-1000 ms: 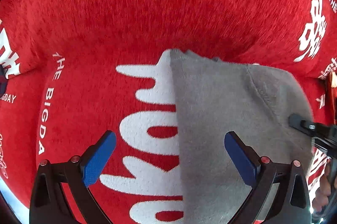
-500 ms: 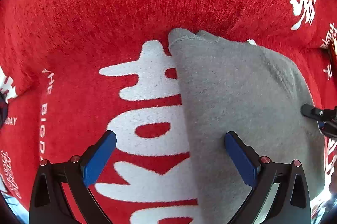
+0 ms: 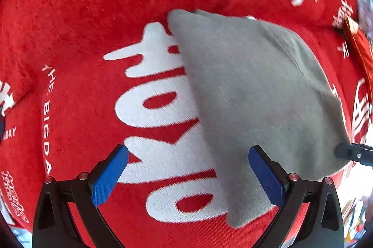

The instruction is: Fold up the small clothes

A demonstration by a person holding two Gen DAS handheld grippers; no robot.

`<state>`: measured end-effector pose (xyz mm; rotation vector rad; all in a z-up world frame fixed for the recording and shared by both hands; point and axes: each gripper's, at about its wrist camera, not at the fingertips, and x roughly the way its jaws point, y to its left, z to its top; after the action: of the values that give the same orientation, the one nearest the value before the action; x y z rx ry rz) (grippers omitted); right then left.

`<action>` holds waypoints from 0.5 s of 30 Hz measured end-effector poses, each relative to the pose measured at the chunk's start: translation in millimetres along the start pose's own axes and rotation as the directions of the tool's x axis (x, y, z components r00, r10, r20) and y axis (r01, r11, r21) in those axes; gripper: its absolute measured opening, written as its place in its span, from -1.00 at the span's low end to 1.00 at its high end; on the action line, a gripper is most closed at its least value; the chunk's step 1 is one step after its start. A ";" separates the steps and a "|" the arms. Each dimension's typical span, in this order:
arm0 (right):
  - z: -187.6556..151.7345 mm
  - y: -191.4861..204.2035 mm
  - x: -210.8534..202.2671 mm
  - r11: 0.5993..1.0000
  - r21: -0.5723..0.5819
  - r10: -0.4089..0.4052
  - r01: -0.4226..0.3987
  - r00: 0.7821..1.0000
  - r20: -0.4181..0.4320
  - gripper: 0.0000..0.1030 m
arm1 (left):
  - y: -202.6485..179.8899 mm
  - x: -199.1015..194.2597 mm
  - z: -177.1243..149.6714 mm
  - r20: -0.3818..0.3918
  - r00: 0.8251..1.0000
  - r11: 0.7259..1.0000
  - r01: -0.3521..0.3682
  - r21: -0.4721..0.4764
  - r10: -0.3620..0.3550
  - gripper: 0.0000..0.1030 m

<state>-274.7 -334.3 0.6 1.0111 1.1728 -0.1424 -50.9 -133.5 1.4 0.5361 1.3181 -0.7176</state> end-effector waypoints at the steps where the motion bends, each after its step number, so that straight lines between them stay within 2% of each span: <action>1: -1.6 4.6 0.9 1.000 -0.017 -0.001 0.001 1.000 -0.002 -0.87 | -5.4 1.4 -2.3 -0.003 1.000 1.000 -0.005 0.024 0.005 1.00; 4: -4.1 11.2 -1.3 0.996 -0.065 -0.064 0.065 0.998 0.019 -0.88 | -14.4 11.5 -10.4 -0.012 0.999 0.997 -0.034 0.075 0.035 1.00; 7: -7.1 -10.3 4.7 0.993 -0.031 -0.113 0.113 0.994 0.004 -0.88 | -13.2 28.2 -22.0 -0.043 0.998 0.996 -0.034 0.077 0.037 1.00; 8: -9.6 -22.6 10.6 0.991 -0.008 -0.131 0.131 0.991 -0.014 -0.88 | -11.4 31.8 -24.8 -0.051 0.998 0.997 -0.028 0.074 0.032 1.00; 11: -16.5 -49.0 4.0 0.992 0.108 -0.059 0.059 0.998 -0.005 -0.88 | -4.8 32.4 -29.9 -0.060 0.998 0.999 -0.011 0.048 0.014 1.00; 12: -17.8 -50.8 1.2 0.989 0.128 -0.069 0.069 0.998 -0.004 -0.88 | -3.4 30.4 -30.5 -0.064 0.998 0.999 -0.011 0.046 0.014 1.00; 15: -22.7 -52.3 -11.1 0.973 0.194 -0.126 0.124 0.992 -0.006 -0.66 | -0.3 19.4 -30.3 -0.064 0.998 0.999 -0.023 0.038 0.025 1.00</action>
<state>-325.3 -352.5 -21.4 1.1062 1.2338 -0.3658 -69.7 -115.2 -23.3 0.6084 1.3582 -0.7111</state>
